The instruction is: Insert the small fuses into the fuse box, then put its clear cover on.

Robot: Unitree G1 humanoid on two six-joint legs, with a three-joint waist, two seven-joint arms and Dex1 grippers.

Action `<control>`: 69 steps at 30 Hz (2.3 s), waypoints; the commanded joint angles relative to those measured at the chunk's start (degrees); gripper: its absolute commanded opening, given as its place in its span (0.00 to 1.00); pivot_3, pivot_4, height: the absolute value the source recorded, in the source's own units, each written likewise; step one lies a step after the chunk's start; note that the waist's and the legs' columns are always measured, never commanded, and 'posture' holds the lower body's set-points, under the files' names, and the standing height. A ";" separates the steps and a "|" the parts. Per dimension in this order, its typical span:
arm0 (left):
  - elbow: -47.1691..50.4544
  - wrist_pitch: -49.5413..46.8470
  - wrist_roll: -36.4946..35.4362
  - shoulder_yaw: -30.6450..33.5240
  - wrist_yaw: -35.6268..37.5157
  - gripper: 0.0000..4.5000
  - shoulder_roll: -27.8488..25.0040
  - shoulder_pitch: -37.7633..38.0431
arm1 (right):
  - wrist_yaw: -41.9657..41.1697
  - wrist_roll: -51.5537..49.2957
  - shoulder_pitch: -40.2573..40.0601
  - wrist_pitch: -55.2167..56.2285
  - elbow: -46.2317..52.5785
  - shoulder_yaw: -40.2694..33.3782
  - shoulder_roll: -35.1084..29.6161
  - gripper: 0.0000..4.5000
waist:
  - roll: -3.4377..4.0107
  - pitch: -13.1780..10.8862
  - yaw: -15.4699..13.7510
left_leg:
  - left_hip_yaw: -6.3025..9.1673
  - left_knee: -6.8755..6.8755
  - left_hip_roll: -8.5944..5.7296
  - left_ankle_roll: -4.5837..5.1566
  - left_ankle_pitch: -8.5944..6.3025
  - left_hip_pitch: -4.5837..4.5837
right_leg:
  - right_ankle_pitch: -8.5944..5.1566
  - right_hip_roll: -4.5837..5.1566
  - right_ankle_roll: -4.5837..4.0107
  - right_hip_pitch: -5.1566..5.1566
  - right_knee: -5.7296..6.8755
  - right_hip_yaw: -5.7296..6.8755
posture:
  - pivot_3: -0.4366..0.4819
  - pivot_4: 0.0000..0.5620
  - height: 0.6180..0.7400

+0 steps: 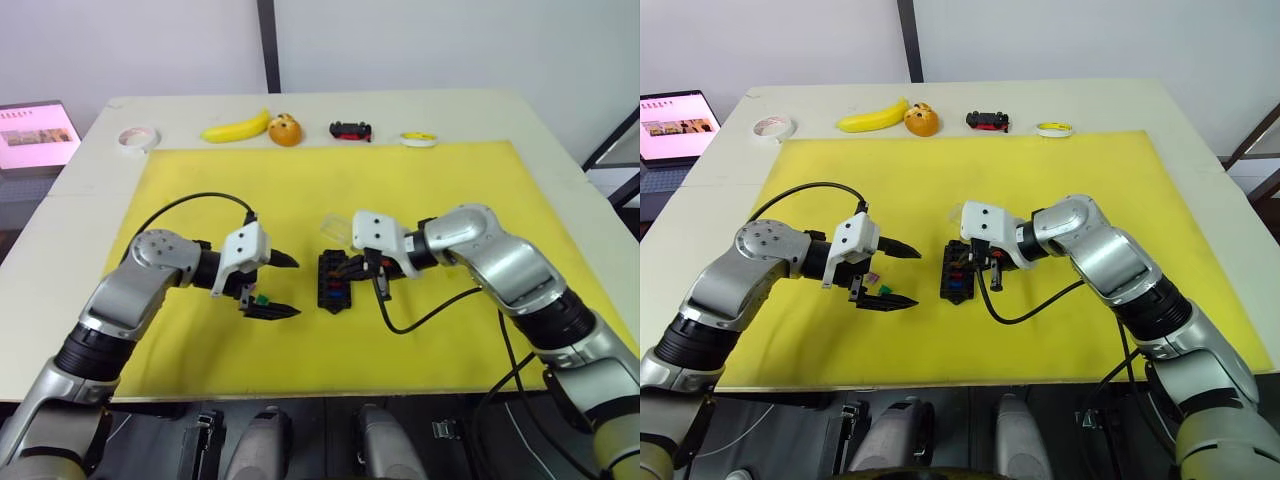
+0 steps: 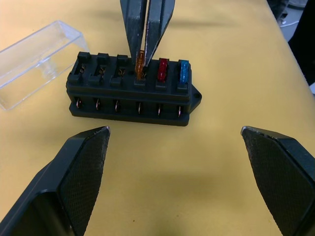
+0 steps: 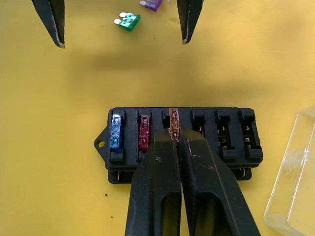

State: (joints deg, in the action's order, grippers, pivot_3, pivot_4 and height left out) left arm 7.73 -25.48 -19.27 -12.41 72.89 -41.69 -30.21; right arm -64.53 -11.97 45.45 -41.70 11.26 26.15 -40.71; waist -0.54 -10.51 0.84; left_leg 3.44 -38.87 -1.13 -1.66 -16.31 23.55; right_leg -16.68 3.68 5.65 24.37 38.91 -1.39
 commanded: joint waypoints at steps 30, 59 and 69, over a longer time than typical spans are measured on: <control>1.51 1.16 0.40 0.11 -0.38 0.99 0.28 -1.21 | -0.39 -1.62 1.12 -4.85 2.13 -1.89 0.11 0.00 | 0.00 0.00 0.02 | 0.01 0.00 0.00 0.00 0.00 0.00 | 0.00 0.00 0.00 0.00 0.01 0.00 | 0.48 0.27 1.00; 1.95 0.90 0.69 0.19 -0.41 0.99 0.51 -0.98 | 0.50 0.09 1.75 -6.71 1.15 -0.73 1.47 0.00 | 0.00 0.00 0.05 | 0.01 0.00 -0.01 0.00 0.00 -0.01 | 0.00 0.00 0.00 0.00 0.02 0.00 | 0.48 0.27 1.00; 2.02 0.65 0.89 0.10 -0.53 0.99 0.83 -1.10 | 0.29 -0.35 3.16 -8.20 1.21 -0.85 1.90 0.00 | 0.00 0.00 0.06 | 0.01 0.00 -0.01 0.00 0.00 -0.01 | 0.00 -0.01 0.00 0.00 0.03 0.00 | 0.48 0.27 1.00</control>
State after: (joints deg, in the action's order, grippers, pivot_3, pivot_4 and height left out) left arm 7.91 -25.41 -18.10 -12.61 72.40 -40.95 -30.27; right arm -64.45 -12.52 47.18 -49.81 12.01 25.77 -39.19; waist -0.53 -10.51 0.90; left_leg 3.46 -38.87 -1.14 -1.66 -16.31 23.54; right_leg -16.68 3.67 5.65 24.37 38.94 -1.39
